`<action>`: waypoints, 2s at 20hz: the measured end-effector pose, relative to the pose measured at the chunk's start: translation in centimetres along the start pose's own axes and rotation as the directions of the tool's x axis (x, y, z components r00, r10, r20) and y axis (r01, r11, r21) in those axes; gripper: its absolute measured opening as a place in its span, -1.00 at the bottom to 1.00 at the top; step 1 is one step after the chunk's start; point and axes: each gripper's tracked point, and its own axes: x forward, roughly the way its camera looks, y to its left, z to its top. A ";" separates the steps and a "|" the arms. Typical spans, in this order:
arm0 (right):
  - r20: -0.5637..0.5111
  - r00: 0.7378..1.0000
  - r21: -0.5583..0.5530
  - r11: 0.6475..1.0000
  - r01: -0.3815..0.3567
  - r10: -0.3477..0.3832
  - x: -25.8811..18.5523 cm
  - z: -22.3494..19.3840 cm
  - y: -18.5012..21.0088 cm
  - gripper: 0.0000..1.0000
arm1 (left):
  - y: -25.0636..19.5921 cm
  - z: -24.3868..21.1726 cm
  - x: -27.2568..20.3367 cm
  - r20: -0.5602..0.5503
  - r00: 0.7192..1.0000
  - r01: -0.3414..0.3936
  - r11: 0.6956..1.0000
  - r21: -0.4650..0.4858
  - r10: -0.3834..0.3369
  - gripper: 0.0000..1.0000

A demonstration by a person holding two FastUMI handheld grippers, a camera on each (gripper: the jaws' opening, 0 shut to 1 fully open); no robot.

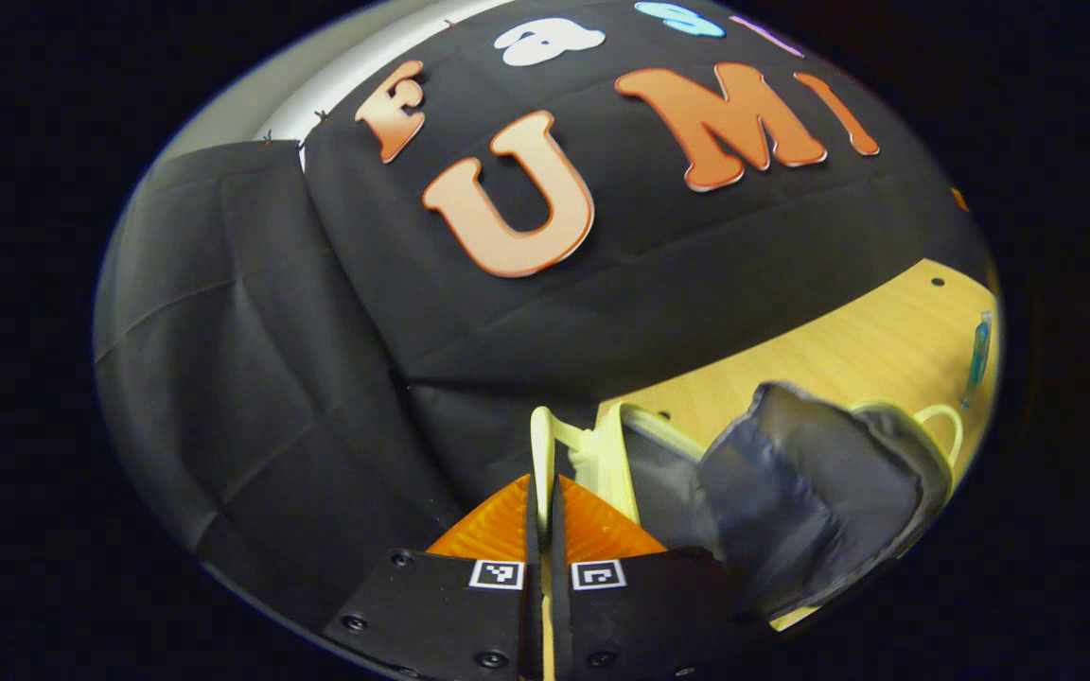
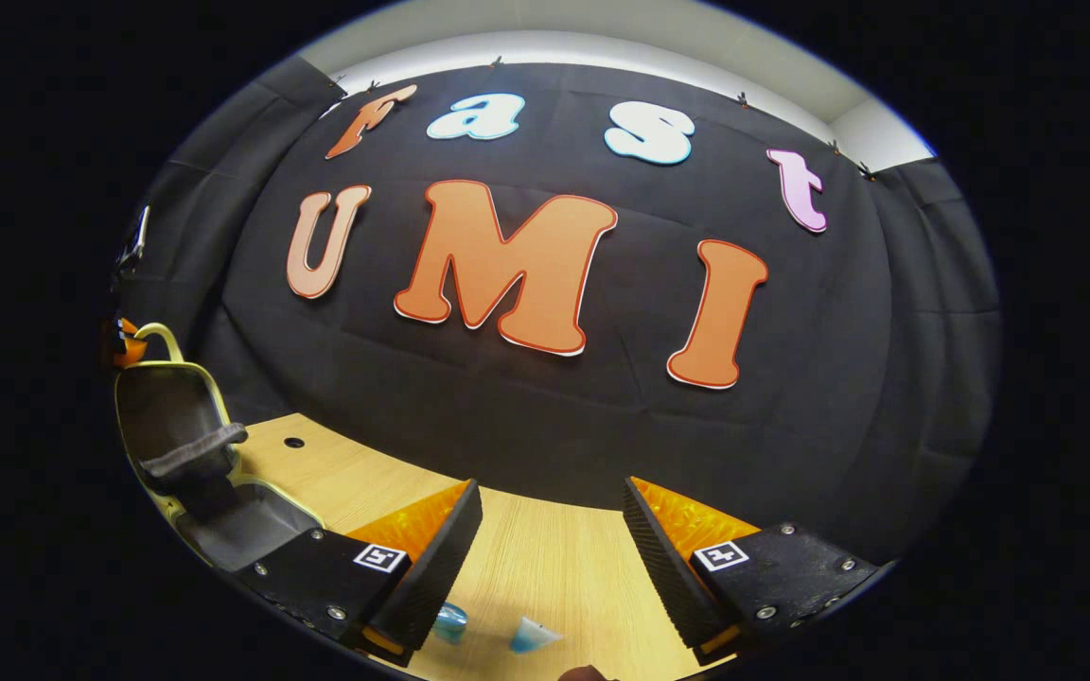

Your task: First open the suitcase, pack the skin care products into it, and then close the suitcase.

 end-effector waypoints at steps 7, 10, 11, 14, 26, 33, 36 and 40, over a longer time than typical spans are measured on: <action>-0.016 0.999 -0.002 0.999 0.032 -0.032 -1.1 0.6 2.6 0.90 | 1.7 -12.8 6.4 -0.222 0.974 0.032 0.999 -0.020 -0.036 -0.92; -0.041 0.998 0.004 0.999 0.049 -0.048 -1.7 0.2 3.0 0.89 | 0.9 -16.0 7.9 -0.284 0.956 0.067 0.998 -0.012 -0.067 -0.92; -0.049 0.997 0.003 0.999 0.054 -0.054 -1.9 0.0 2.9 0.89 | 0.6 -16.9 8.5 -0.305 0.950 0.071 0.997 -0.012 -0.072 -0.92; -0.069 0.996 -0.003 0.998 0.062 -0.062 -2.5 -0.5 2.6 0.89 | 0.2 -19.2 9.0 -0.331 0.940 0.059 0.996 -0.068 -0.078 -0.80; -0.078 0.996 0.060 0.998 -0.035 0.040 -3.0 -3.4 -1.4 0.89 | -8.3 -3.3 1.5 -0.072 0.995 0.060 0.992 -0.115 -0.069 0.88; -0.134 0.983 0.078 0.990 -0.115 0.124 -4.2 -7.8 -3.7 0.90 | -24.6 8.4 -4.8 0.123 0.954 0.293 0.941 -0.171 -0.275 0.94; -0.159 0.976 0.088 0.987 -0.137 0.150 -4.3 -9.6 -5.0 0.90 | -30.8 11.6 -7.6 0.173 0.925 0.369 0.909 -0.193 -0.338 0.94; -0.179 0.964 0.082 0.980 -0.184 0.196 -3.9 -12.2 -5.7 0.90 | -38.1 14.8 -9.9 0.226 0.877 0.465 0.868 -0.172 -0.425 0.95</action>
